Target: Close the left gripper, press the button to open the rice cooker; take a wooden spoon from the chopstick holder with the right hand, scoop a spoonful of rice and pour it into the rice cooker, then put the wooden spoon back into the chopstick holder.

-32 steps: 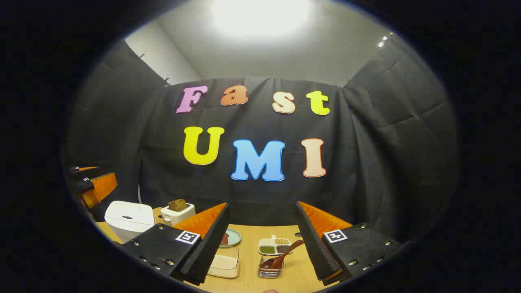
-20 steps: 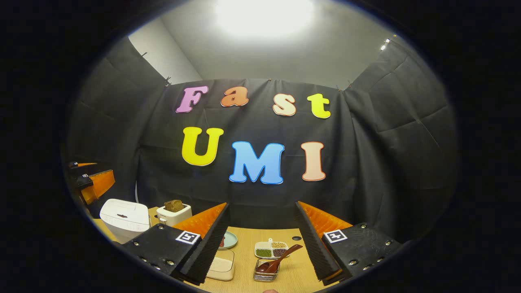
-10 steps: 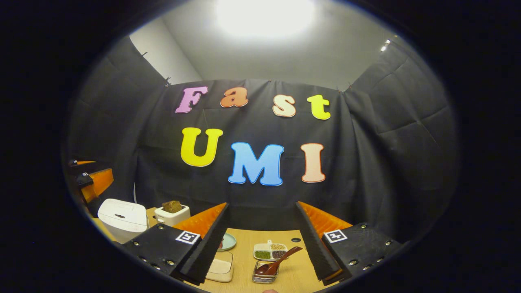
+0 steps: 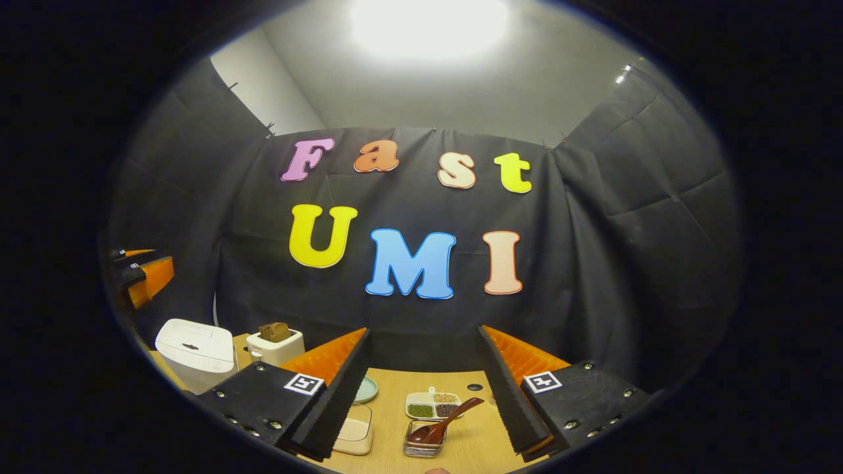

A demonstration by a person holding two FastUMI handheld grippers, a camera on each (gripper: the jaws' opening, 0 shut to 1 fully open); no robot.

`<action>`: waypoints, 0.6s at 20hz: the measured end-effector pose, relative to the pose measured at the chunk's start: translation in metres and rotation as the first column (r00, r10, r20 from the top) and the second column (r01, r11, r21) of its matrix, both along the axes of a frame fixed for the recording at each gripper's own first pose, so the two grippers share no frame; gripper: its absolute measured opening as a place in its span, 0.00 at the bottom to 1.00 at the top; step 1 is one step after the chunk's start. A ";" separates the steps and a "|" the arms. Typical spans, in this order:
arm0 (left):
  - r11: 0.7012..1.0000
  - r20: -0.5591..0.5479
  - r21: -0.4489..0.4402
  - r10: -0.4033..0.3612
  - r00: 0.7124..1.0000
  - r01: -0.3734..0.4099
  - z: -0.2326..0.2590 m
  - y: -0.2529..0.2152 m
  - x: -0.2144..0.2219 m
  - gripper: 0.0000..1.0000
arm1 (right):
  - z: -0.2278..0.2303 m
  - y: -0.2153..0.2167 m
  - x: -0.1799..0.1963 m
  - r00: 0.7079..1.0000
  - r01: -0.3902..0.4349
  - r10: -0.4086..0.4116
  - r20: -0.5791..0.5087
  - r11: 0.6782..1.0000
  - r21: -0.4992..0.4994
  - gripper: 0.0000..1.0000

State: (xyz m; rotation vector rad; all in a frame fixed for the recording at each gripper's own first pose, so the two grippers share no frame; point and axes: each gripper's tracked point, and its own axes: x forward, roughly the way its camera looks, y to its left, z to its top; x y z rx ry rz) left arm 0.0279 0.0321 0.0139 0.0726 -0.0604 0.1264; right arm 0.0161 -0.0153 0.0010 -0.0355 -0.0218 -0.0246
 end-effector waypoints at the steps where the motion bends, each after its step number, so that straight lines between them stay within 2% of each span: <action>1: 1.000 0.002 0.001 0.012 1.000 -0.012 0.001 0.004 0.001 0.58 | 0.000 0.000 -0.001 1.000 0.000 0.000 0.000 1.000 -0.002 0.95; 3: 1.000 -0.004 -0.015 0.012 1.000 -0.012 -0.001 0.006 0.004 0.38 | 0.001 0.001 -0.002 1.000 -0.002 0.002 0.002 1.000 -0.007 0.95; 6: 0.998 -0.029 -0.027 0.057 0.998 -0.058 -0.014 0.024 0.006 0.10 | 0.000 0.002 -0.004 1.000 -0.001 0.001 0.000 1.000 -0.011 0.95; 9: 0.998 -0.066 -0.033 0.048 0.997 -0.050 -0.030 0.029 0.010 0.08 | 0.000 0.001 -0.007 1.000 0.005 -0.005 -0.003 1.000 -0.010 0.95; 10: 0.998 -0.071 -0.034 0.049 0.996 -0.051 -0.032 0.035 0.013 0.11 | 0.001 0.000 -0.008 1.000 0.010 -0.010 -0.003 1.000 -0.011 0.95; 12: 0.998 -0.096 -0.020 0.060 0.994 -0.062 -0.046 0.045 0.022 0.08 | 0.001 -0.001 -0.011 1.000 0.017 -0.017 -0.002 1.000 -0.013 0.95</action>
